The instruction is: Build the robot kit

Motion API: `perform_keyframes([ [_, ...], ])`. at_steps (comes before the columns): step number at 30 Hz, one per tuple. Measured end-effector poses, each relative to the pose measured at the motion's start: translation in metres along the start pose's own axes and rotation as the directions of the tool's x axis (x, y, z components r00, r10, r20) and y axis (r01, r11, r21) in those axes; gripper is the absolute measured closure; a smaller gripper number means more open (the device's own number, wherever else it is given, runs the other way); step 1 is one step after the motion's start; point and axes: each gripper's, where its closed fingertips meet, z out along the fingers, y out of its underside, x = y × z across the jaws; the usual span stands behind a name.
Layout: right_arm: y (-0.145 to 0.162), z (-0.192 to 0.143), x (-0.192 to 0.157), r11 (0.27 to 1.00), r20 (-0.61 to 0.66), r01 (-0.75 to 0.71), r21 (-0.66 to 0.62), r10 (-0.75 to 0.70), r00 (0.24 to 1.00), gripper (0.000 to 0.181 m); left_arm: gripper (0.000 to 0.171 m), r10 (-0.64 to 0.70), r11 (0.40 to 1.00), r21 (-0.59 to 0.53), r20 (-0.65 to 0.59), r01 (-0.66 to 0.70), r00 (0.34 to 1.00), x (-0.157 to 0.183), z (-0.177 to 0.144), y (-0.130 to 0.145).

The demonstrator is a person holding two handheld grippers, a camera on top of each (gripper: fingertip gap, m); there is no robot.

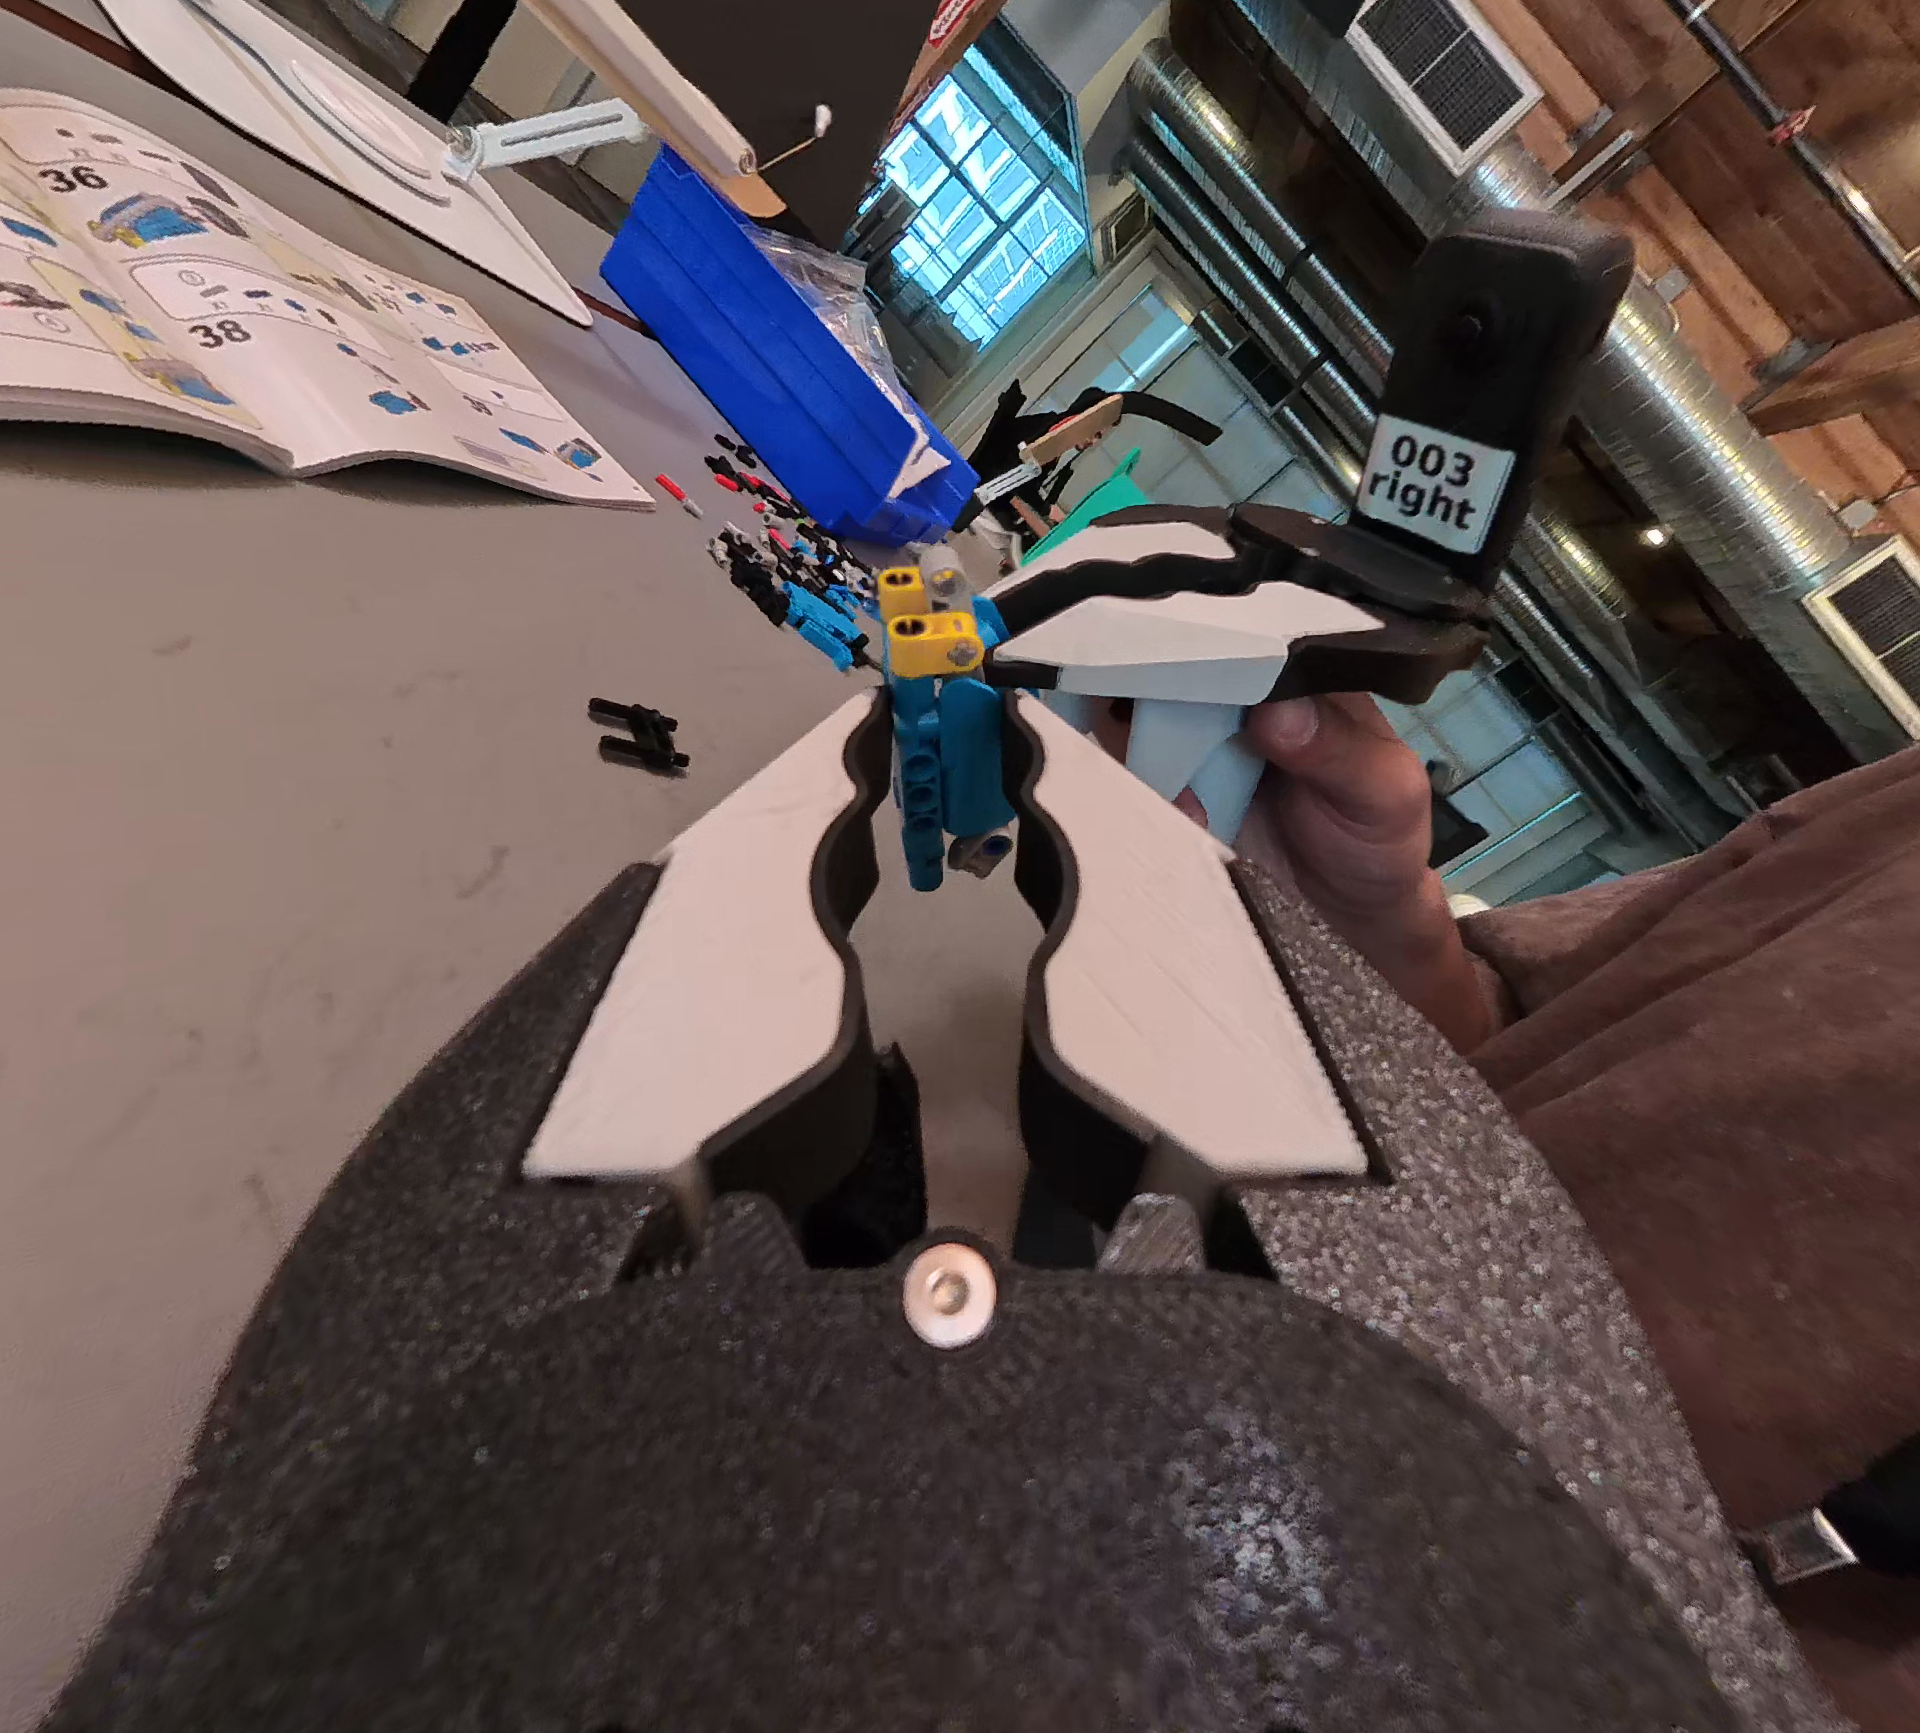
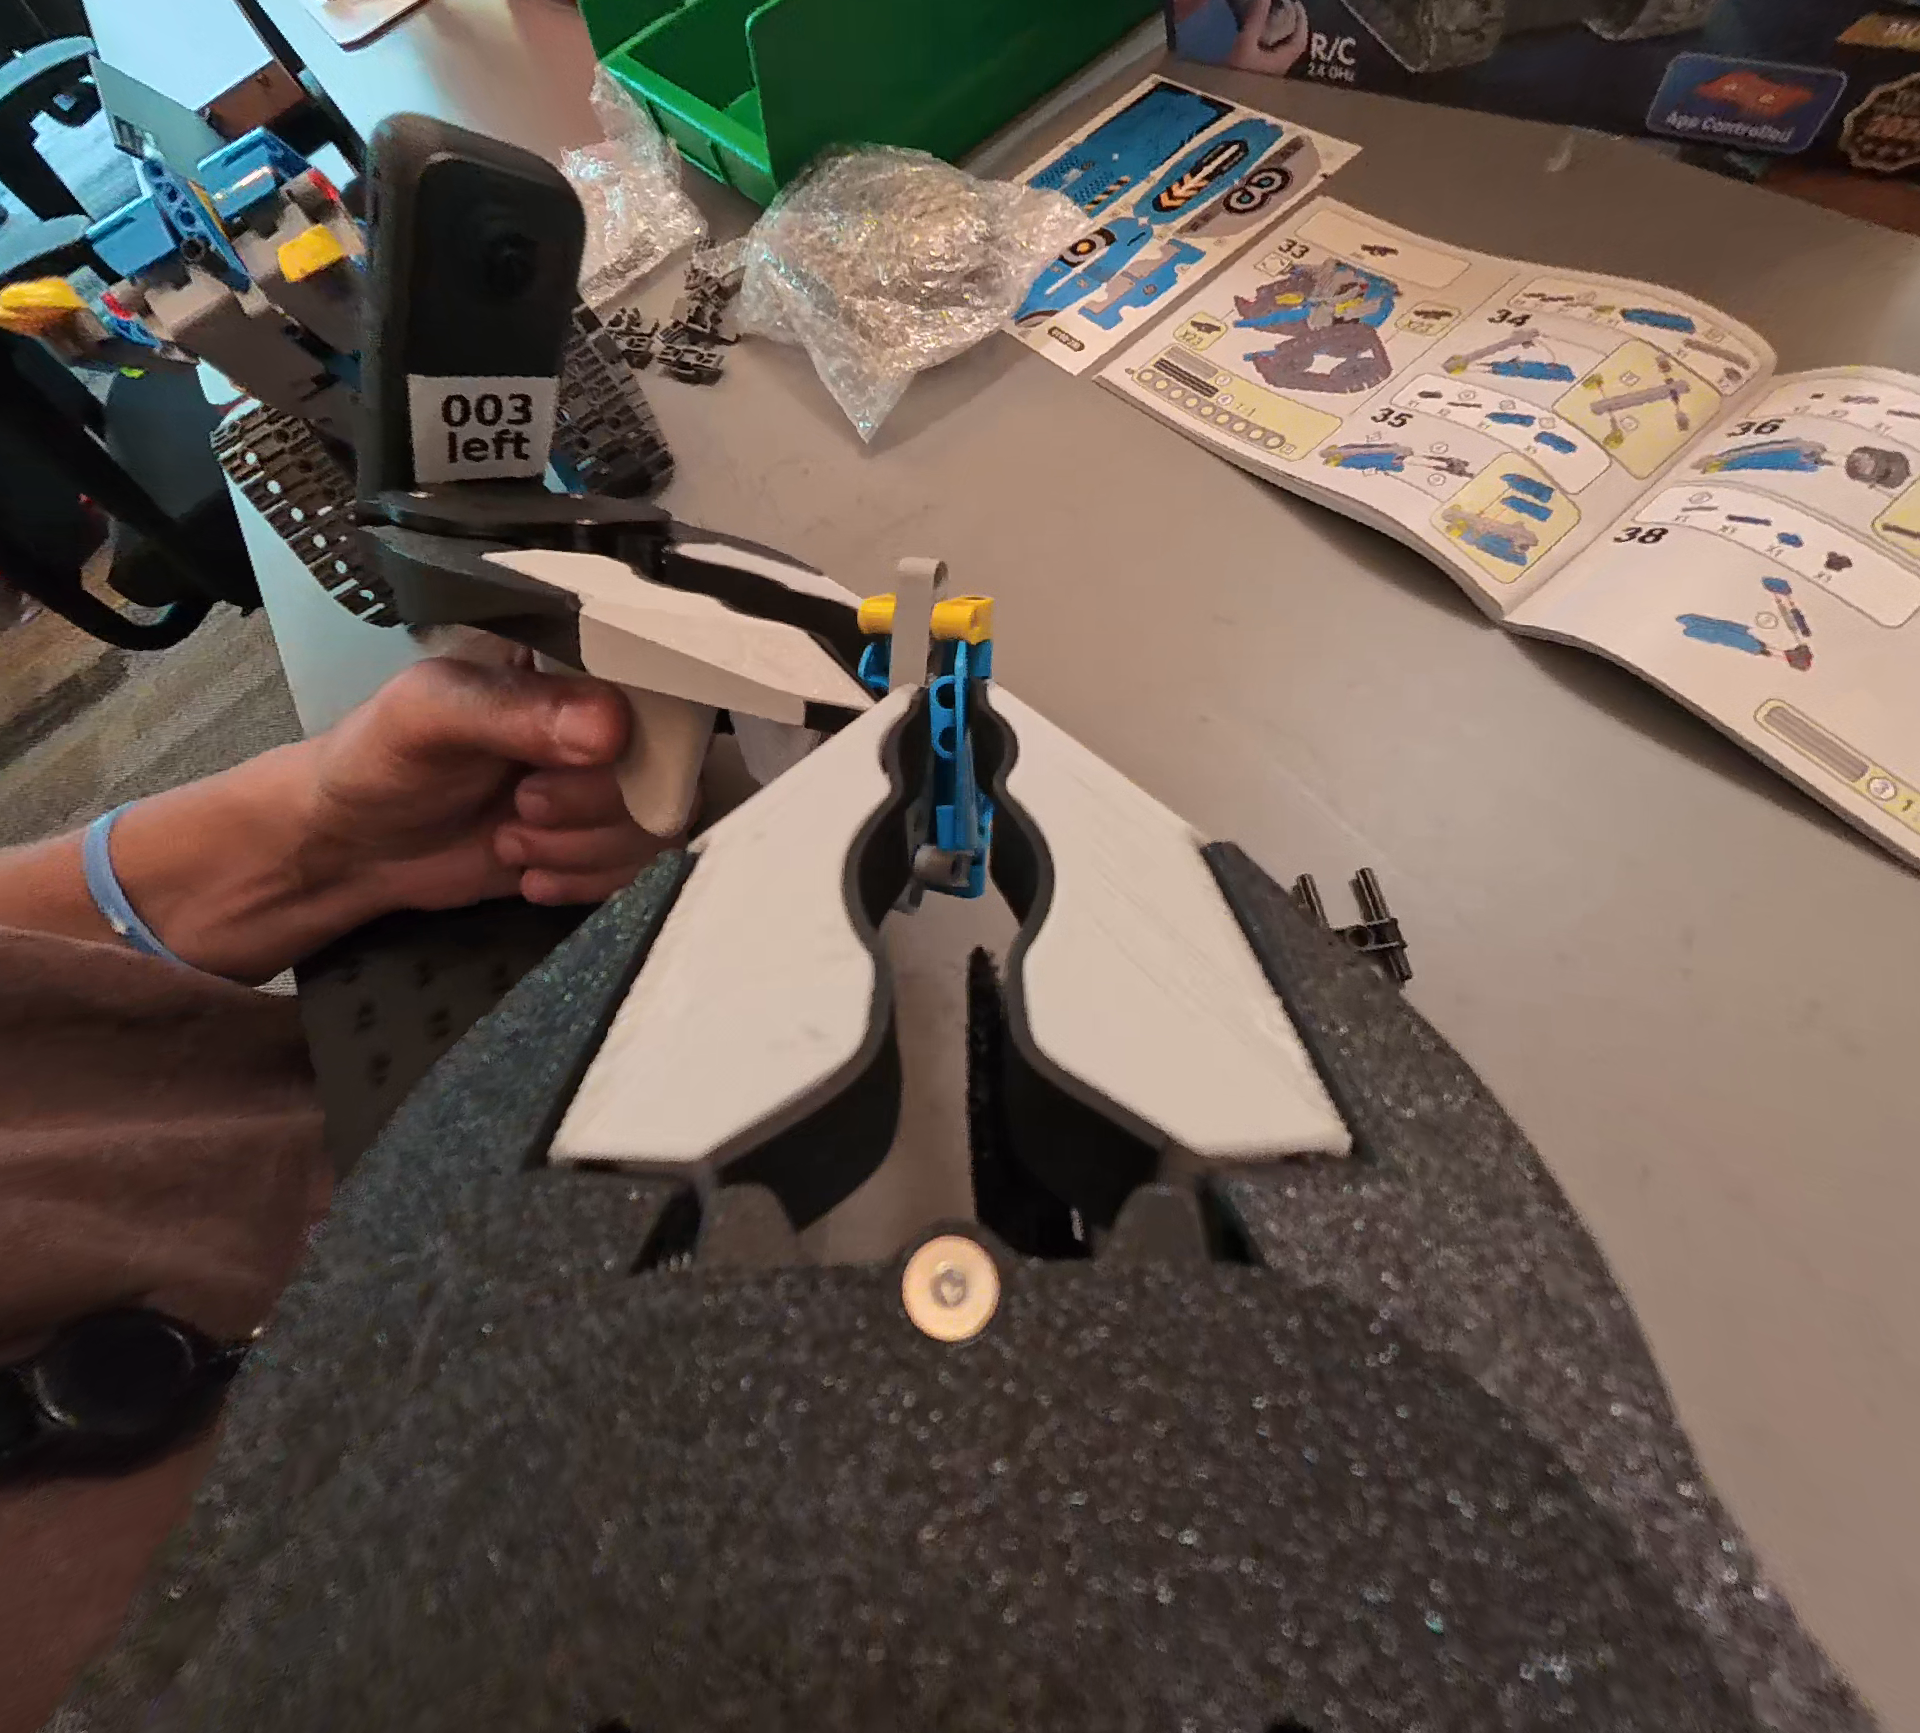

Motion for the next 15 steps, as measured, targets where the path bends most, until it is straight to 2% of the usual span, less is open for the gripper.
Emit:
perform_keyframes([
  [6,-0.0036,-0.0020,-0.0058,0.999,0.089,-0.033,-0.004,0.033,0.996,0.172,0.152,-0.059,0.998,0.021,-0.064,0.060,0.996,0.0057,-0.0012,-0.0030],
  [15,-0.0067,-0.0011,-0.0092,0.997,0.153,-0.081,-0.005,0.081,0.985,0.173,0.152,-0.072,0.996,0.043,-0.084,0.076,0.994,0.0074,-0.0044,-0.0072],
])
